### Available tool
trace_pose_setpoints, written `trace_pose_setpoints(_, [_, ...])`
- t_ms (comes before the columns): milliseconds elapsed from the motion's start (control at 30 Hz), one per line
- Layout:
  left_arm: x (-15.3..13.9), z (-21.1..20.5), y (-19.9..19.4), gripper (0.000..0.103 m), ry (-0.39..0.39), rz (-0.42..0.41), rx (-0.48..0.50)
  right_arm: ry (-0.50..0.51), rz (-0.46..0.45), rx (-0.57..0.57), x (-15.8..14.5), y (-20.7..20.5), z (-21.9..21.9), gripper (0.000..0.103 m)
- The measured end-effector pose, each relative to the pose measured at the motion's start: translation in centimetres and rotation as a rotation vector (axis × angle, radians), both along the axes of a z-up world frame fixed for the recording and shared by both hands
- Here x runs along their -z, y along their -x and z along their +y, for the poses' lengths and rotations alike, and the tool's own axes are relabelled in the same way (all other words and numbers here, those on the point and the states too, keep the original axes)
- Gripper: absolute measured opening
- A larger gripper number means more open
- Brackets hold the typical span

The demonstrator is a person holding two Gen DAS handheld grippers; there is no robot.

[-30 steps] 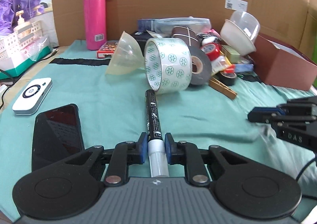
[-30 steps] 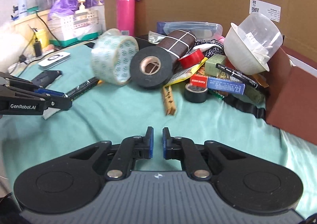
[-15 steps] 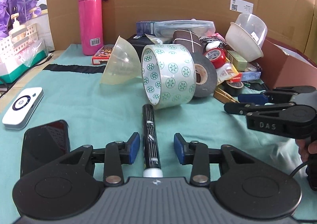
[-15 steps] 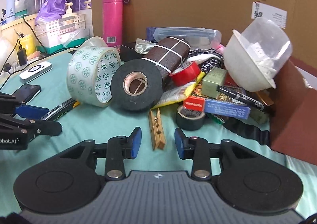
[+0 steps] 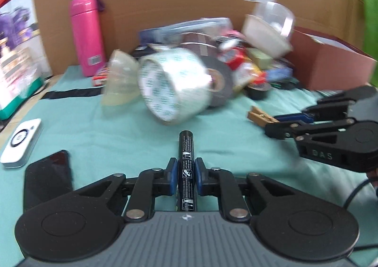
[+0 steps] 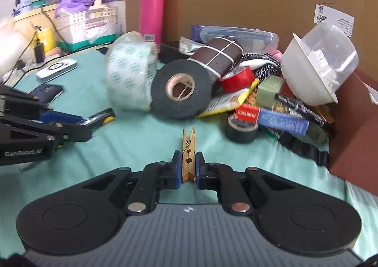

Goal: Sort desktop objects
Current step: 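Carry the marker with the left gripper while the right gripper carries the clothespin to the brown box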

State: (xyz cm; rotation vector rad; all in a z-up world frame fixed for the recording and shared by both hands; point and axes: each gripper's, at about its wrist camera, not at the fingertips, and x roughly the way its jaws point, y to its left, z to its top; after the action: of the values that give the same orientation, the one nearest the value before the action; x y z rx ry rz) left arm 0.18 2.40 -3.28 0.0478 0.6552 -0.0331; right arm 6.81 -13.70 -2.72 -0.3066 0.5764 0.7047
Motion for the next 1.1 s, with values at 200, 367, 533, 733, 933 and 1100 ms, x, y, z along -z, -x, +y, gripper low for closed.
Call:
trace_pose_setpoints(200, [0.1, -1.8, 0.6, 0.016, -0.015, -0.001, 0.102, 0.006, 0.001, 0.000, -0.2, 2.0, -1.3, 0.010])
trace_pose_setpoints(367, [0.2, -1.8, 0.6, 0.018, -0.019, 0.002, 0.098, 0.016, -0.011, 0.003, 0.0, 1.7, -0.6, 0.011])
trace_pose_setpoints(533, [0.0, -2.4, 0.5, 0.015, -0.043, 0.007, 0.105, -0.007, -0.002, 0.007, 0.1, 1.5, -0.8, 0.010])
trace_pose_setpoints(733, [-0.7, -2.6, 0.0, 0.015, 0.021, 0.022, 0.120, -0.035, -0.002, 0.006, -0.5, 2.1, -1.8, 0.009])
trace_pose_setpoints(933, [-2.6, -4.1, -0.9, 0.015, 0.060, -0.021, 0.152, -0.081, -0.058, 0.061, -2.3, 2.0, -4.2, 0.009])
trace_pose_setpoints(1100, [-5.2, -5.8, -2.0, 0.015, 0.123, -0.076, 0.210, -0.139, -0.142, 0.160, -4.6, 1.4, -7.8, 0.009])
